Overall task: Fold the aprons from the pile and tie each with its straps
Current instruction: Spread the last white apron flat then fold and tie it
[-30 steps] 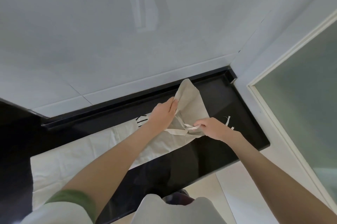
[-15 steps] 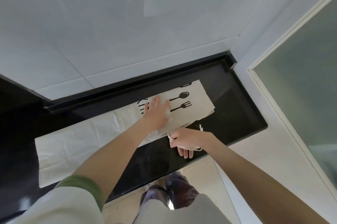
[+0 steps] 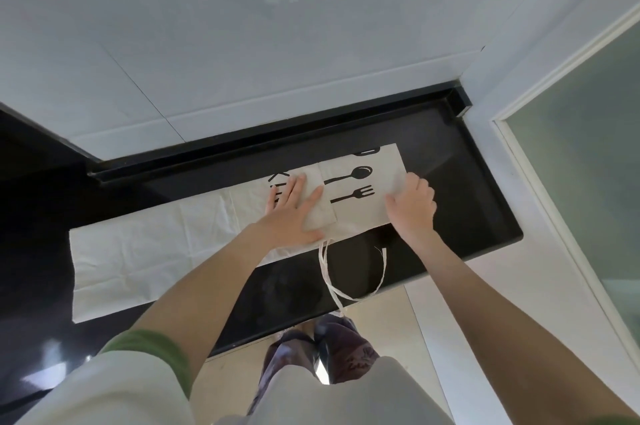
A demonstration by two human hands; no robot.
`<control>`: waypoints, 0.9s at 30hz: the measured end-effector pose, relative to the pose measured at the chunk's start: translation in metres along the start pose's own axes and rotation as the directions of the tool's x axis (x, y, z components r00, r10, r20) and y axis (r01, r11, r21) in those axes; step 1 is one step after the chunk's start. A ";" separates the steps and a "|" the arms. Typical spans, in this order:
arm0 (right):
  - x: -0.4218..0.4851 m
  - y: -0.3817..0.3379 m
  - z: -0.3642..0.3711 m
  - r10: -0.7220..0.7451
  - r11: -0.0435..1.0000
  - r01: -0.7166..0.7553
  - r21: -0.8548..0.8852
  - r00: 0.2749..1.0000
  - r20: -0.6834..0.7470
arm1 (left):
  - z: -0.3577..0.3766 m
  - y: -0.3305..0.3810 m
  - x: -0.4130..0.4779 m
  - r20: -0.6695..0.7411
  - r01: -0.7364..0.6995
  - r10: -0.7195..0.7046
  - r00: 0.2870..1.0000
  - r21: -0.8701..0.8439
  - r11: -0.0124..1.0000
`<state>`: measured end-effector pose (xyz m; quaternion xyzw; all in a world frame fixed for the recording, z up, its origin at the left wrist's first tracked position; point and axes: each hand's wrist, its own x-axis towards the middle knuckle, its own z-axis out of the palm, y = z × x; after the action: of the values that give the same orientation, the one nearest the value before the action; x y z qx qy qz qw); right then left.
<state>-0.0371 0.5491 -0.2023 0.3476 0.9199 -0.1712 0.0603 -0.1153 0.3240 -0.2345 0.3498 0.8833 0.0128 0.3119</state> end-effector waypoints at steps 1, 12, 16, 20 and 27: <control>0.004 0.007 0.000 0.088 0.996 -0.087 -0.014 0.996 0.029 | 0.003 -0.001 -0.002 -0.021 -0.020 0.020 1.000 -0.002 1.000; 0.016 0.048 0.001 0.102 0.919 -0.137 0.368 0.988 0.112 | 0.025 -0.012 -0.006 -0.129 -0.228 0.275 0.953 0.293 0.928; 0.020 0.051 0.003 0.164 0.909 -0.196 0.368 0.980 0.116 | 0.024 -0.013 -0.007 -0.107 -0.290 0.341 0.934 0.331 0.898; 0.019 0.036 -0.004 0.118 0.992 -0.113 0.061 0.990 -0.082 | 0.022 -0.005 -0.007 -0.134 -0.307 0.356 0.925 0.288 0.907; 0.011 -0.019 0.036 -0.558 0.801 0.592 -0.090 0.792 0.247 | 0.007 0.062 0.024 -0.054 -0.250 0.266 0.962 0.206 0.946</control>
<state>-0.0586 0.5299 -0.2335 0.0246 0.9812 -0.1414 0.1291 -0.0865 0.3840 -0.2383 0.4908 0.8387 -0.0201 0.2352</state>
